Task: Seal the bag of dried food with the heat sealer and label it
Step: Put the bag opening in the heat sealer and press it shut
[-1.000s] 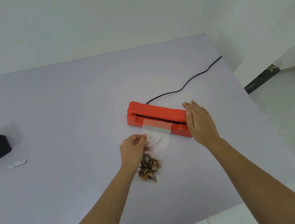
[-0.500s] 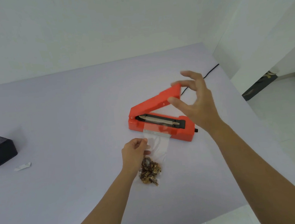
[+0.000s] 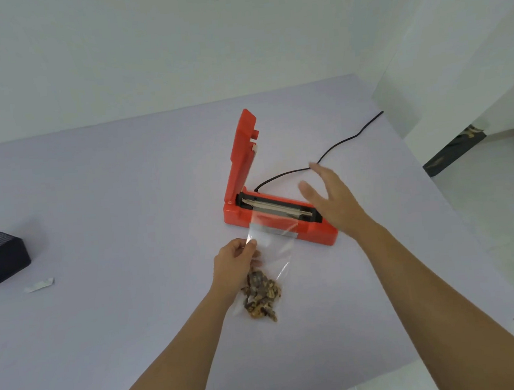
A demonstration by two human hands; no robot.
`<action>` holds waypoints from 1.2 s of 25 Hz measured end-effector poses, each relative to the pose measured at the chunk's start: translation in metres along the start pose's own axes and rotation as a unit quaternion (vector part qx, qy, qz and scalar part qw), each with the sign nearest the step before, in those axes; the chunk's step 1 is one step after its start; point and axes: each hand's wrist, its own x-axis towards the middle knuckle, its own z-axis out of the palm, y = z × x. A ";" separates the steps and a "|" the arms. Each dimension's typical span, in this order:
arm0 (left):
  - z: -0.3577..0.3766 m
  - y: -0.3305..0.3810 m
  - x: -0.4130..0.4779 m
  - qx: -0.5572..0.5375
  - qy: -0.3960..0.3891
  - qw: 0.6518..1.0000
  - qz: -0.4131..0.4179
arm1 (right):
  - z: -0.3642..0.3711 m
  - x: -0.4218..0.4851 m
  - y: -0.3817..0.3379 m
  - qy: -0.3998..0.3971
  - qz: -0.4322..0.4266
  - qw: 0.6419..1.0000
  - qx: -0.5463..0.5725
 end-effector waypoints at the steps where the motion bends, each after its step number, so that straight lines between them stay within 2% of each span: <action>1: 0.000 -0.001 0.001 0.002 -0.010 1.000 -0.005 | -0.001 -0.007 0.020 -0.012 0.024 0.999 -0.041; 5: -0.001 0.006 0.004 0.015 -0.007 1.000 0.003 | -0.004 -0.022 0.059 -0.062 0.034 0.984 -0.165; 8: 0.004 0.020 0.002 -0.008 -0.008 1.000 0.014 | 0.001 -0.020 0.065 -0.044 0.008 0.977 -0.210; 11: 0.013 0.033 -0.003 0.046 0.038 0.997 0.052 | 0.007 -0.017 0.068 -0.027 -0.004 0.972 -0.234; 16: 0.024 0.046 -0.006 0.084 0.112 0.987 0.078 | 0.008 -0.015 0.071 -0.012 -0.005 0.970 -0.245; 30: 0.031 0.064 -0.018 0.130 0.127 0.973 0.145 | 0.012 -0.016 0.072 0.005 -0.007 0.970 -0.242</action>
